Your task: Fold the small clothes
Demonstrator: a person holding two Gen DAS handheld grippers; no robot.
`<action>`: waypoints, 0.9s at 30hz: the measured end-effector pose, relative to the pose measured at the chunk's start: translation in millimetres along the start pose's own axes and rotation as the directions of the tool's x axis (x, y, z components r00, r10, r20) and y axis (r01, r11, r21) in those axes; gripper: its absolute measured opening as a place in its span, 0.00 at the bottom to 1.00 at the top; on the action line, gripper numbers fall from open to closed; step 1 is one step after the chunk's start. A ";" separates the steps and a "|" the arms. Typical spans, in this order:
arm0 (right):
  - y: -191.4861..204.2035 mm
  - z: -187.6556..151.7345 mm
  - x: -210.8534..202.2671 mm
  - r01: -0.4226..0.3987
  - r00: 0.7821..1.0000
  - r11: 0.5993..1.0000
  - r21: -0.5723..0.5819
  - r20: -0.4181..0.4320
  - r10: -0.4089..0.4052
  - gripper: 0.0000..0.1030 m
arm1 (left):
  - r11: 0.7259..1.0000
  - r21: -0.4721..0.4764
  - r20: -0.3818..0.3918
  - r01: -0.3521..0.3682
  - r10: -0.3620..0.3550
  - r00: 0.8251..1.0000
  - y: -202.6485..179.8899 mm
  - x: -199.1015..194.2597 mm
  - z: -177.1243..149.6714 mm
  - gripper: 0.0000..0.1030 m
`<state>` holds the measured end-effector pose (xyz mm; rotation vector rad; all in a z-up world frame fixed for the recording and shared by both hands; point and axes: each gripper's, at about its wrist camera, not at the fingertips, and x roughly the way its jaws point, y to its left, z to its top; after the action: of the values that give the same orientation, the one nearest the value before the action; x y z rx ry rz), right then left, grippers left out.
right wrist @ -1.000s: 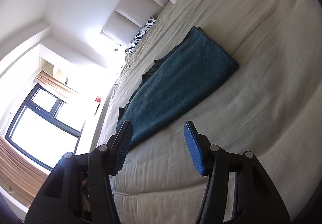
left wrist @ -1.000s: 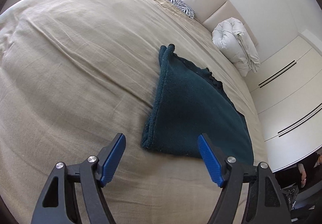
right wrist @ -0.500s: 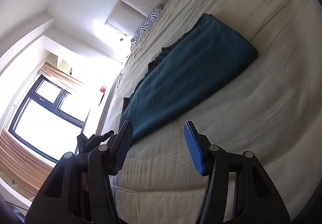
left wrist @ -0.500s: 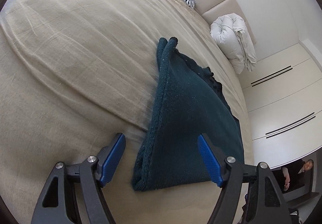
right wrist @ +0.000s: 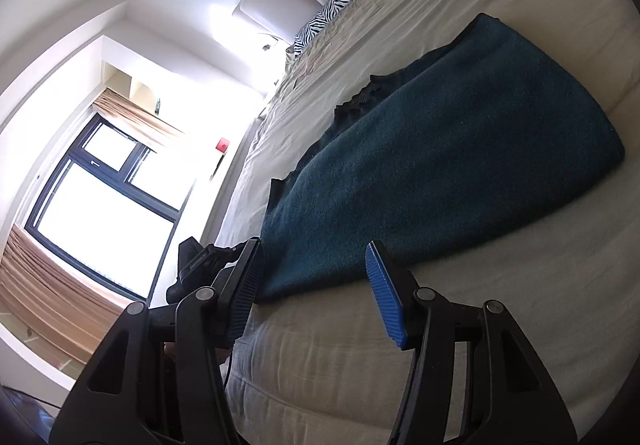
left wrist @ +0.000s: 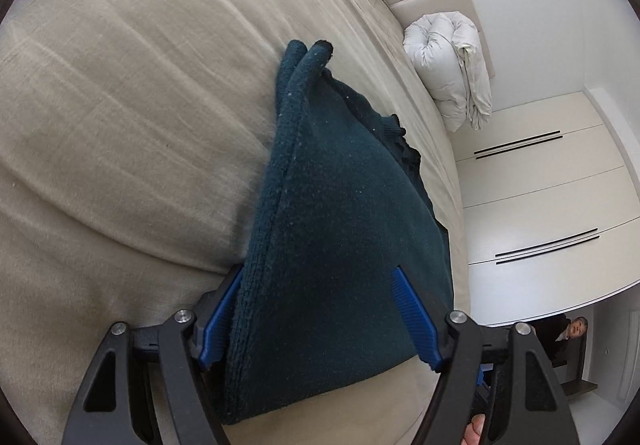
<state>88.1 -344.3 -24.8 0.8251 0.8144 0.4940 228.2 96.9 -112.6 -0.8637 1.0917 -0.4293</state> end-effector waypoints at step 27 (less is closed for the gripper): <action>19.1 76.6 276.6 -0.029 0.933 0.997 0.068 -0.356 0.051 0.47 | 0.983 -0.089 -0.008 0.159 -0.161 0.987 31.4 -10.4 -5.2 0.13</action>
<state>314.2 -182.7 -98.9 0.8210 1.1557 0.6700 215.9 121.2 -132.1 -1.0321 1.0654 -0.5255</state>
